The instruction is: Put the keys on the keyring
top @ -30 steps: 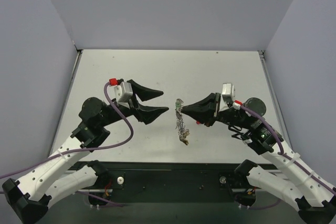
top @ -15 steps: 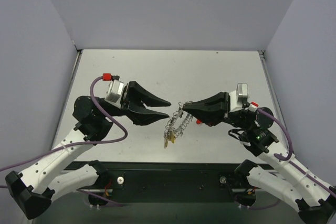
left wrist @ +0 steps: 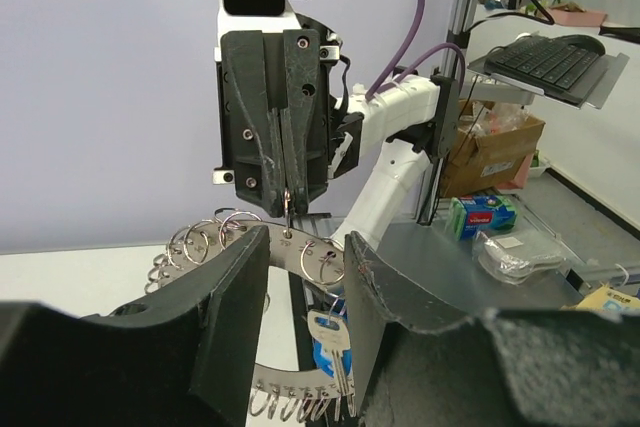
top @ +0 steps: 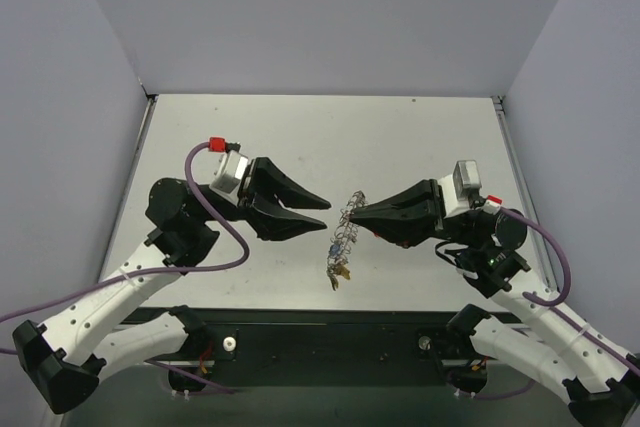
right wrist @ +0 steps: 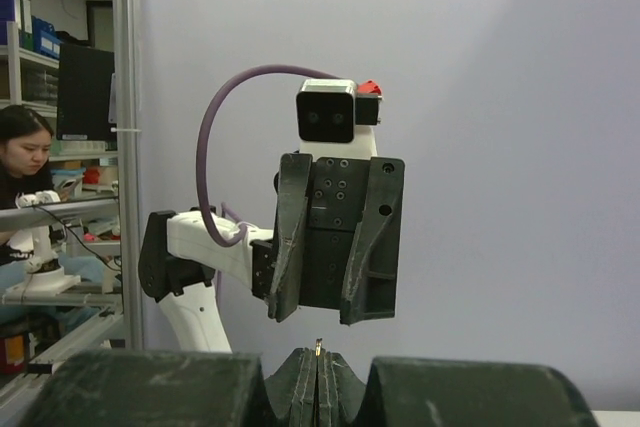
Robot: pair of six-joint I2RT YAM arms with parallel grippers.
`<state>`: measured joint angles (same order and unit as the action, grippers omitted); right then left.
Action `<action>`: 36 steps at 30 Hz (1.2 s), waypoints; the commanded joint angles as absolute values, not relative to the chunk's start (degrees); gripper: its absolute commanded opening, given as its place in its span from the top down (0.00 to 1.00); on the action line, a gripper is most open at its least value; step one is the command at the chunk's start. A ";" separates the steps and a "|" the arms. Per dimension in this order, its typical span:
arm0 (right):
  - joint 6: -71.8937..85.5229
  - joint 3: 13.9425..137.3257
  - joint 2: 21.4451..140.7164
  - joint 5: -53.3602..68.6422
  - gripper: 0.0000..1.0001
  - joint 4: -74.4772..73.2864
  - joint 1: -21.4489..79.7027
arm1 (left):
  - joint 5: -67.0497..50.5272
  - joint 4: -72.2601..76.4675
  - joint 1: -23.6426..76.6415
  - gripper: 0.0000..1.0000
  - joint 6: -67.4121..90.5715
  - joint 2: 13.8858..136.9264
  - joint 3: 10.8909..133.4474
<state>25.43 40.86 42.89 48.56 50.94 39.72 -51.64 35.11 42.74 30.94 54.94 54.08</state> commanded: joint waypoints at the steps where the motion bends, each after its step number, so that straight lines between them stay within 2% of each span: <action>1: 26.72 42.54 42.89 49.83 1.00 61.96 39.73 | -50.45 34.98 43.33 0.56 30.41 56.16 55.81; 28: 26.54 40.43 44.74 46.93 1.00 67.50 39.99 | -50.01 34.29 45.97 0.59 28.31 60.03 59.41; 31: 26.72 40.25 45.00 46.76 1.00 68.11 39.99 | -48.43 32.09 46.32 0.64 26.55 59.77 59.59; 33: 26.81 40.17 45.09 46.76 1.00 68.55 39.90 | -47.29 29.81 46.58 0.72 25.58 59.59 60.12; 36: 27.25 39.81 45.35 46.58 1.00 69.69 40.17 | -45.88 28.83 47.37 0.74 23.82 59.15 60.47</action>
<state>28.10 39.68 45.65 47.48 59.13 39.79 -48.56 30.92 46.30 27.05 60.45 57.19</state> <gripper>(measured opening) 0.029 0.266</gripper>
